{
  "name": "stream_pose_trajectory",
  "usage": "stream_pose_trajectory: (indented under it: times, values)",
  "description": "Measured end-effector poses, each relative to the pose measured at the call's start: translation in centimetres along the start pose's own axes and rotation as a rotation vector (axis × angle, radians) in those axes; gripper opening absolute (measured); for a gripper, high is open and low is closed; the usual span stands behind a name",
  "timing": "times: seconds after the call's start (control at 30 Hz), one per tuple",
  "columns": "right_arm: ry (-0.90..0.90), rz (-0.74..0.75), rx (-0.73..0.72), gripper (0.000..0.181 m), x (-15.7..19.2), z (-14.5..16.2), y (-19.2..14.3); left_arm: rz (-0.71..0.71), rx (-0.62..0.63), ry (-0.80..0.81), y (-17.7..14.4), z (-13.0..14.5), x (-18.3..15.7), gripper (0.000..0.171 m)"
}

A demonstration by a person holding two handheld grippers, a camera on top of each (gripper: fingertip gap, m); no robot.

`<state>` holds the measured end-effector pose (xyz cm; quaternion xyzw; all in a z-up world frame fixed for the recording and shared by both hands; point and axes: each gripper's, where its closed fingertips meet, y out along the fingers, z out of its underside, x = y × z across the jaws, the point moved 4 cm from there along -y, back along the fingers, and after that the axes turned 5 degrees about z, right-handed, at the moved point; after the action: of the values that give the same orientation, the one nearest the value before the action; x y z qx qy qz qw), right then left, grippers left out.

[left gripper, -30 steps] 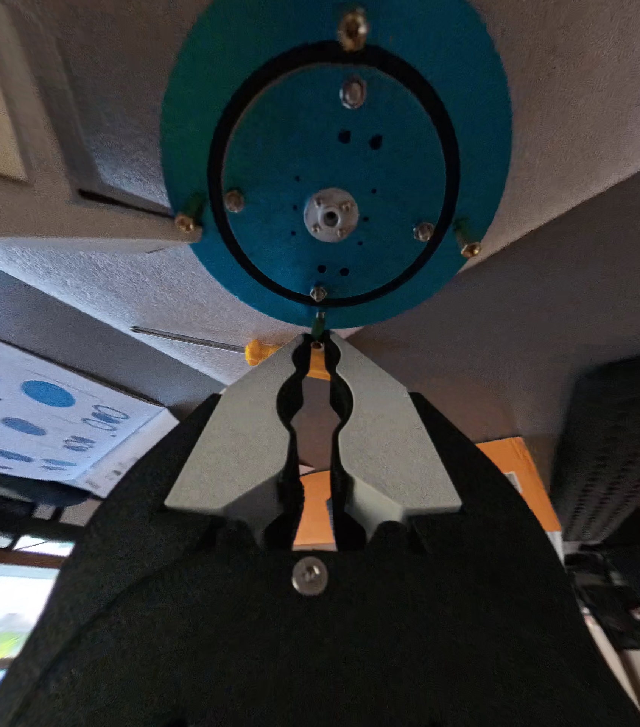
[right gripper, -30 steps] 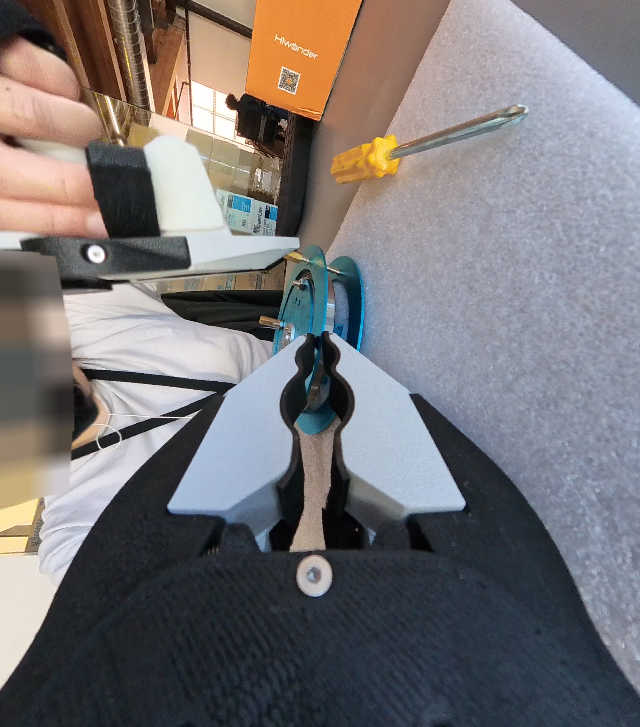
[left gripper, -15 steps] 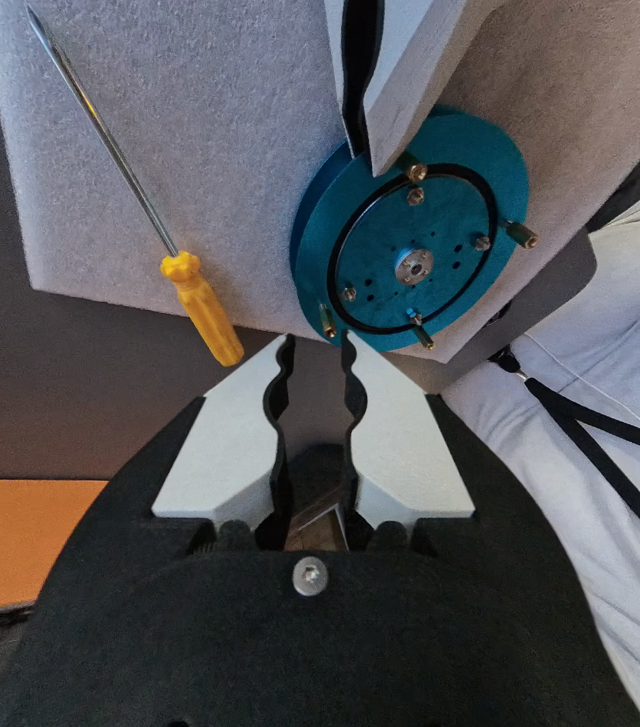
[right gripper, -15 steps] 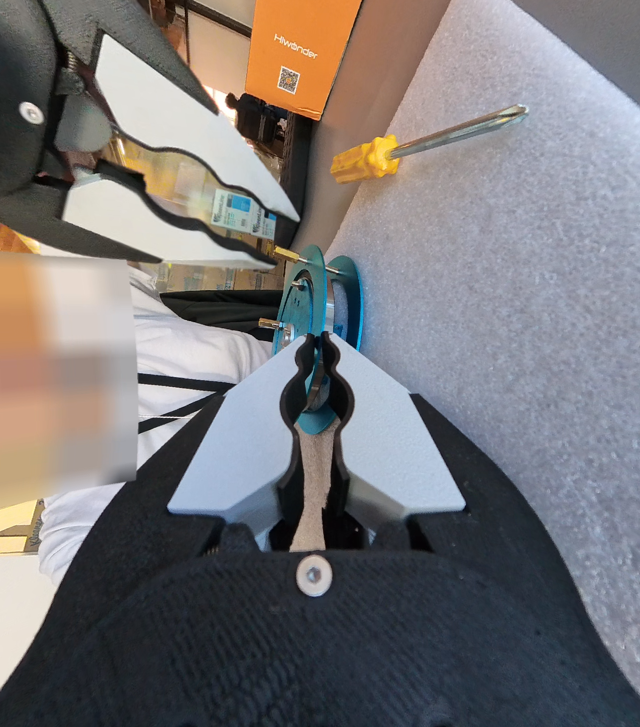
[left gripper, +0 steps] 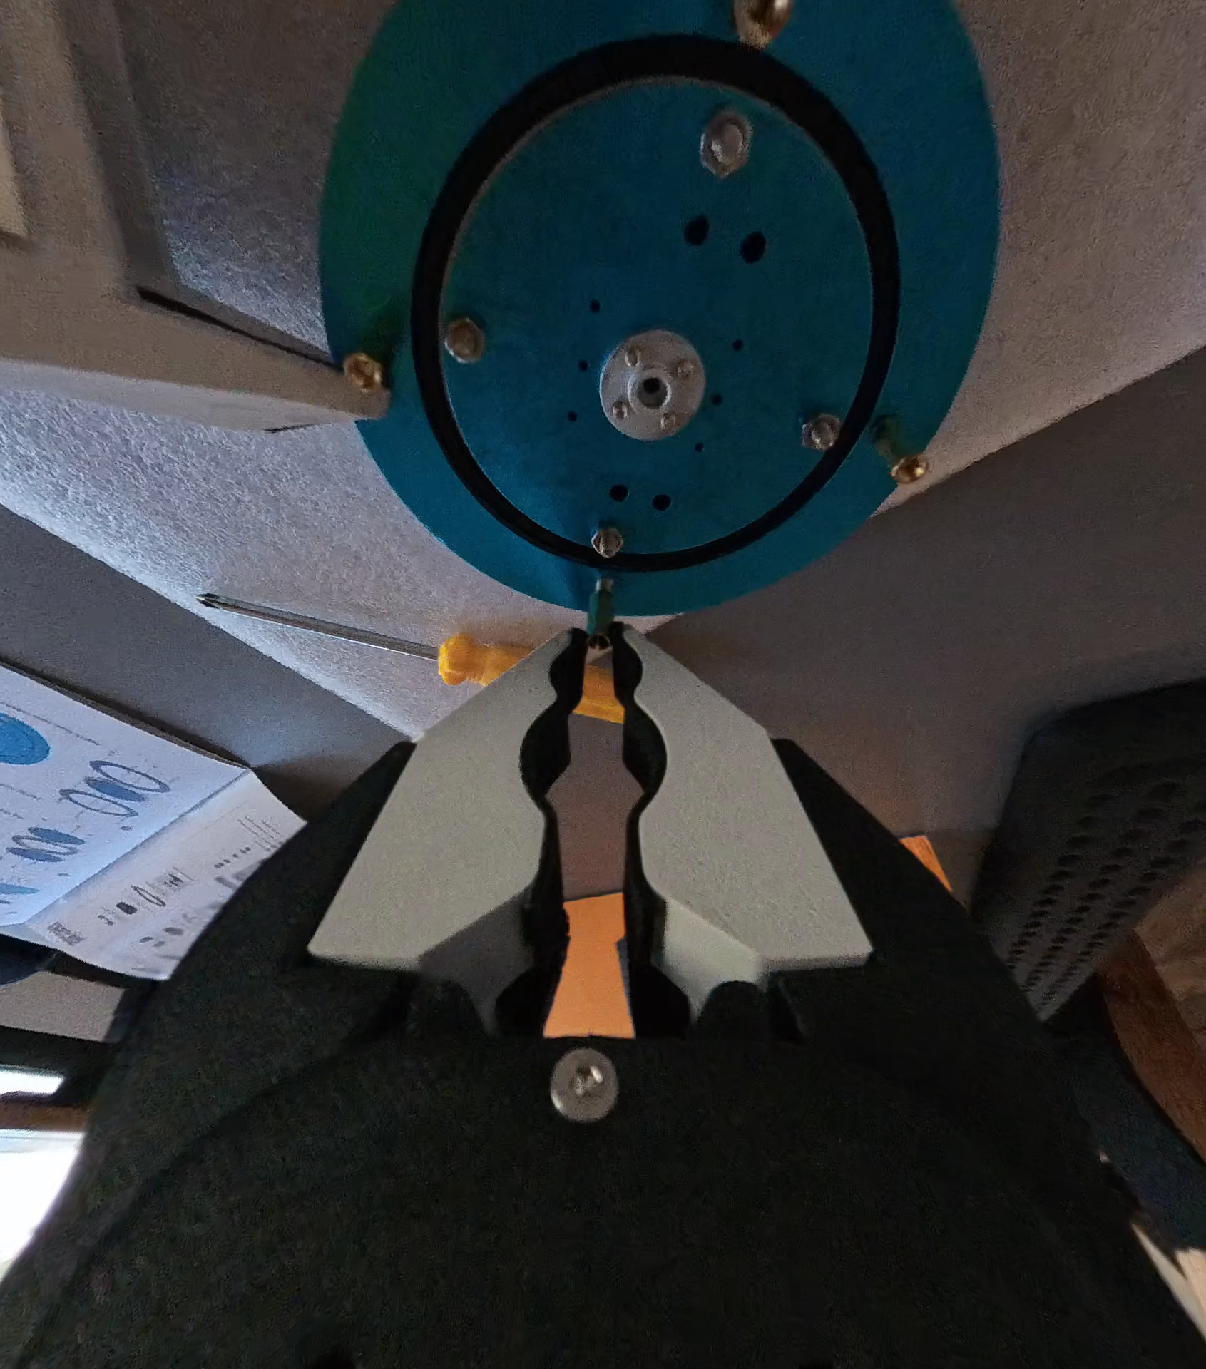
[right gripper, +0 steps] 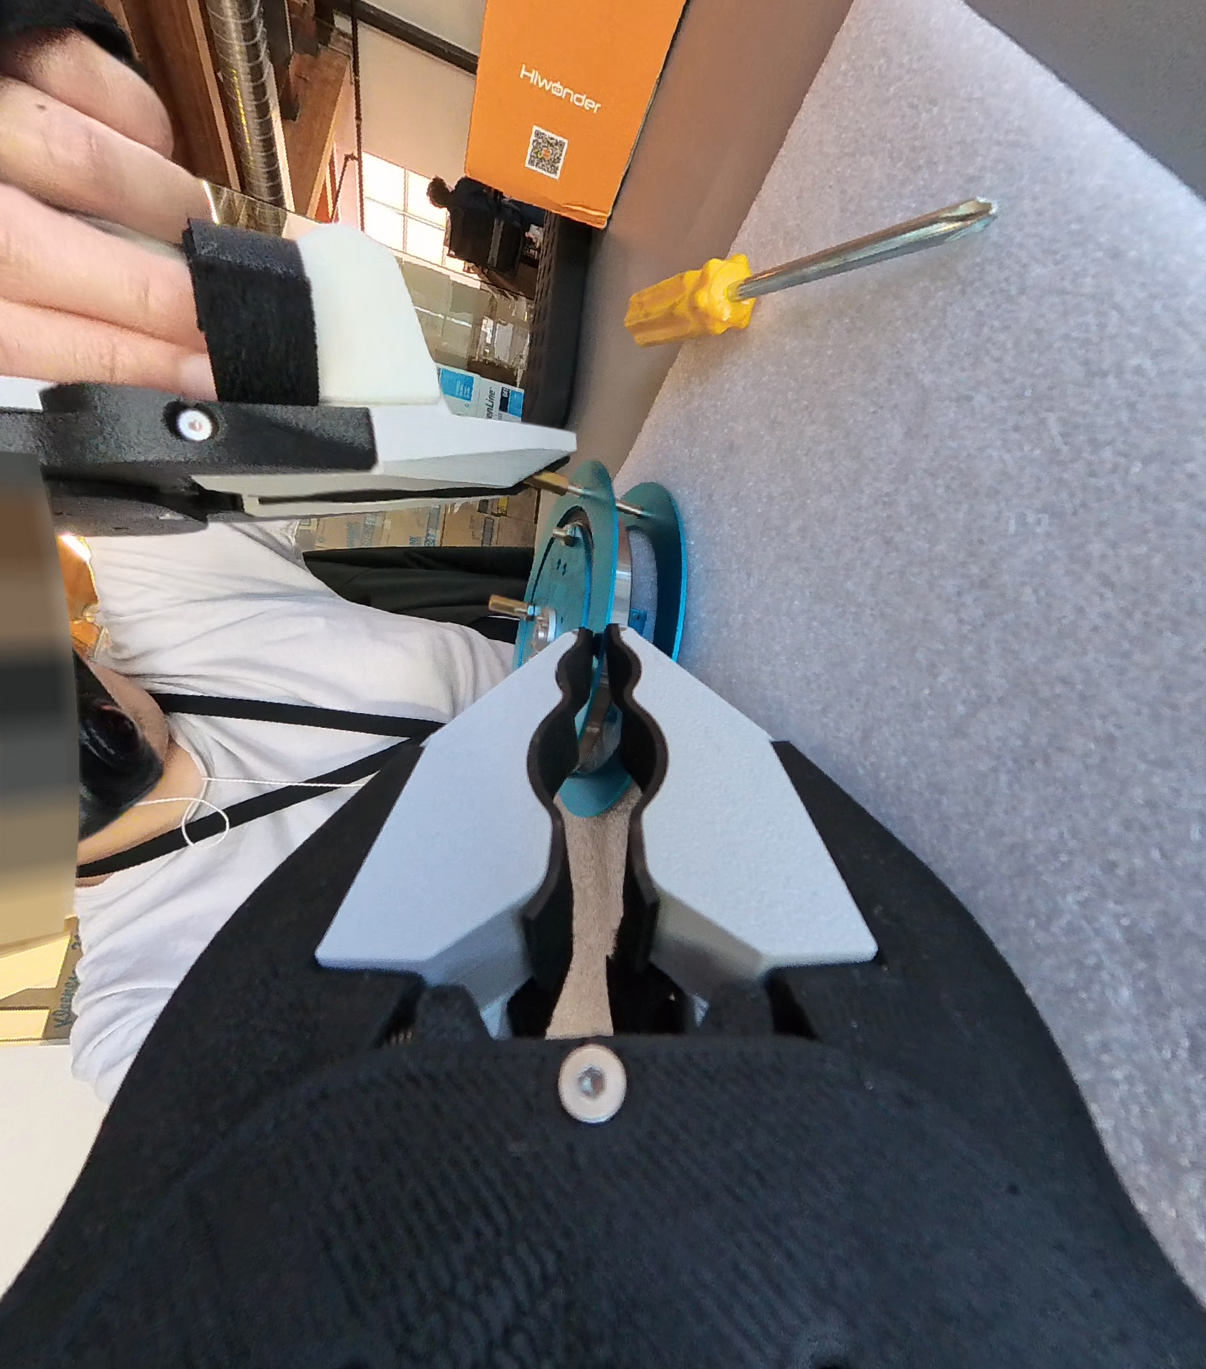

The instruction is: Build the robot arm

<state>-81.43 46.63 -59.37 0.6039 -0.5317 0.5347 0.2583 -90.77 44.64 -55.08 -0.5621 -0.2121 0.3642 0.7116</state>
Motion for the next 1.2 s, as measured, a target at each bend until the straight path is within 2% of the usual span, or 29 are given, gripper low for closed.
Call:
stream_pose_trajectory:
  times: [0.1, 0.17, 0.23, 0.33, 0.4, 0.47, 0.53, 0.57, 0.63, 0.7, 0.77, 0.9, 0.97, 1.03, 1.07, 1.13, 1.17, 1.2]
  values:
    - [0.003, 0.002, 0.002, 0.002, 0.0, 0.0, 0.0, 0.102, -0.028, -0.190, -0.2, 0.7, 0.2, 0.042]
    - [0.003, 0.003, 0.001, 0.002, 0.0, 0.0, 0.0, 0.223, -0.114, -0.388, -0.8, 1.1, 0.6, 0.042]
    - [0.001, 0.003, -0.001, 0.002, 0.0, 0.0, 0.0, 0.333, -0.218, -0.594, -1.4, 1.2, 1.2, 0.032]
    - [0.001, 0.001, -0.001, 0.002, 0.0, 0.0, 0.0, 0.538, -0.342, -0.858, -1.9, 0.8, 1.2, 0.027]
    - [0.002, 0.001, 0.000, 0.002, 0.0, 0.0, 0.0, 0.646, -0.380, -0.975, -1.7, 0.5, 1.0, 0.027]
    - [0.001, 0.001, 0.000, 0.002, 0.0, 0.0, 0.0, 0.661, -0.352, -1.023, -0.9, 0.6, 0.8, 0.024]
    - [0.000, 0.001, -0.002, 0.002, 0.0, 0.0, 0.0, 0.611, -0.288, -1.019, 0.1, 0.9, 0.6, 0.022]
    - [0.000, 0.001, -0.002, 0.002, 0.0, 0.0, 0.0, 0.614, -0.289, -1.013, 0.2, 0.7, 0.6, 0.008]
    - [0.001, 0.001, -0.001, 0.002, 0.0, 0.0, 0.0, 0.600, -0.278, -1.016, 0.2, 0.4, 0.6, 0.005]
    - [0.002, 0.001, 0.000, 0.002, 0.0, 0.0, 0.0, 0.551, -0.236, -0.946, 0.2, 0.4, 0.6, 0.005]
    - [0.004, 0.002, 0.001, 0.002, 0.0, 0.0, 0.0, 0.455, -0.171, -0.771, 0.1, 0.3, 0.5, 0.005]
    - [0.004, 0.002, 0.000, 0.002, 0.0, 0.0, 0.0, 0.180, -0.020, -0.215, 0.2, -0.1, 0.3, 0.004]
    - [0.004, 0.002, 0.000, 0.002, 0.0, 0.0, 0.0, 0.061, 0.020, -0.017, 0.2, -0.2, 0.2, 0.004]
    - [0.004, 0.002, 0.001, 0.002, 0.0, 0.0, 0.0, 0.057, 0.012, -0.015, 0.1, -0.3, -0.1, 0.006]
    - [0.005, 0.002, 0.001, 0.002, 0.0, 0.0, 0.0, 0.105, -0.011, -0.068, 0.0, -0.3, -0.3, 0.017]
    - [0.003, 0.001, 0.001, 0.002, 0.0, 0.0, 0.0, 0.201, -0.050, -0.250, -0.5, 0.0, 0.0, 0.047]
    - [0.003, 0.000, 0.001, 0.002, 0.0, 0.0, 0.0, 0.256, -0.086, -0.352, -0.8, 0.1, 0.2, 0.053]
    - [0.003, 0.000, 0.001, 0.002, 0.0, 0.0, 0.0, 0.311, -0.130, -0.464, -1.1, 0.2, 0.5, 0.049]
